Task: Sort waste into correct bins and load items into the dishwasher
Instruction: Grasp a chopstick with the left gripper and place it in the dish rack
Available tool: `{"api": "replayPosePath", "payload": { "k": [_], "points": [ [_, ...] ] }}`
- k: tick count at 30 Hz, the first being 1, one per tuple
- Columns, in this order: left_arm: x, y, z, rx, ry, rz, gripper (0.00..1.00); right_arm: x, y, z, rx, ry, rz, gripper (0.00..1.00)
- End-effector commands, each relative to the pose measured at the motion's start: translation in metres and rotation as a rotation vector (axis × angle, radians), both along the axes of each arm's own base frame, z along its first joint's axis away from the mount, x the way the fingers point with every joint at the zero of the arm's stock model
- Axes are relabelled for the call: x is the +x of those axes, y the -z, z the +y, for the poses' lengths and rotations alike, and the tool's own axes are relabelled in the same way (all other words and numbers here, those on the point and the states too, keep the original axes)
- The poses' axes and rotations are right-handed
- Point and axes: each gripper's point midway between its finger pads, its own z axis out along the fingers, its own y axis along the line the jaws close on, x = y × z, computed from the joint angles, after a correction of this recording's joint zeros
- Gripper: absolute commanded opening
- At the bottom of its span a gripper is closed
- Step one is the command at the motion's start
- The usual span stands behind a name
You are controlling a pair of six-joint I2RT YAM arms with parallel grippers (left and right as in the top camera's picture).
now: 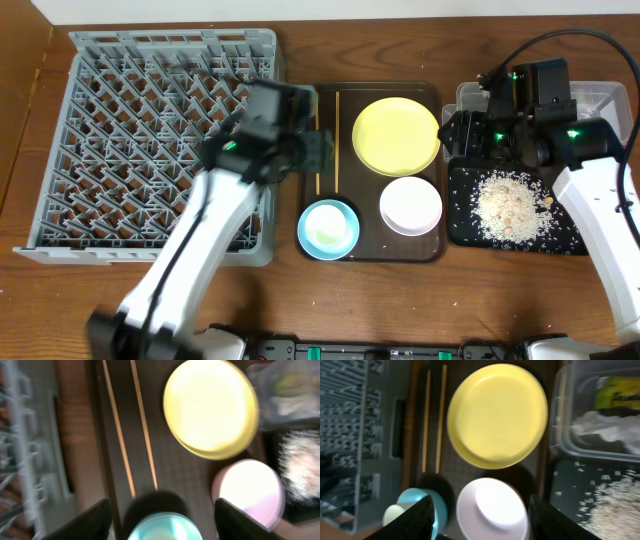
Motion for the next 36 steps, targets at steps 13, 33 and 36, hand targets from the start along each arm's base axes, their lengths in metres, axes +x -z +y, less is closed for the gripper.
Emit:
{"api": "replayPosePath", "payload": {
  "k": [13,33,36],
  "points": [
    [0.062,0.148,-0.027,0.105,0.01,0.113,0.47,-0.018,-0.003,0.024,0.028,-0.093,0.03,0.57],
    [0.067,0.137,-0.028,0.088,-0.003,0.082,0.08,-0.02,-0.002,0.023,0.025,-0.095,0.04,0.49],
    [0.071,0.106,-0.028,0.068,-0.006,0.016,0.08,-0.02,-0.002,0.023,0.025,-0.093,0.039,0.49]
  ]
}}
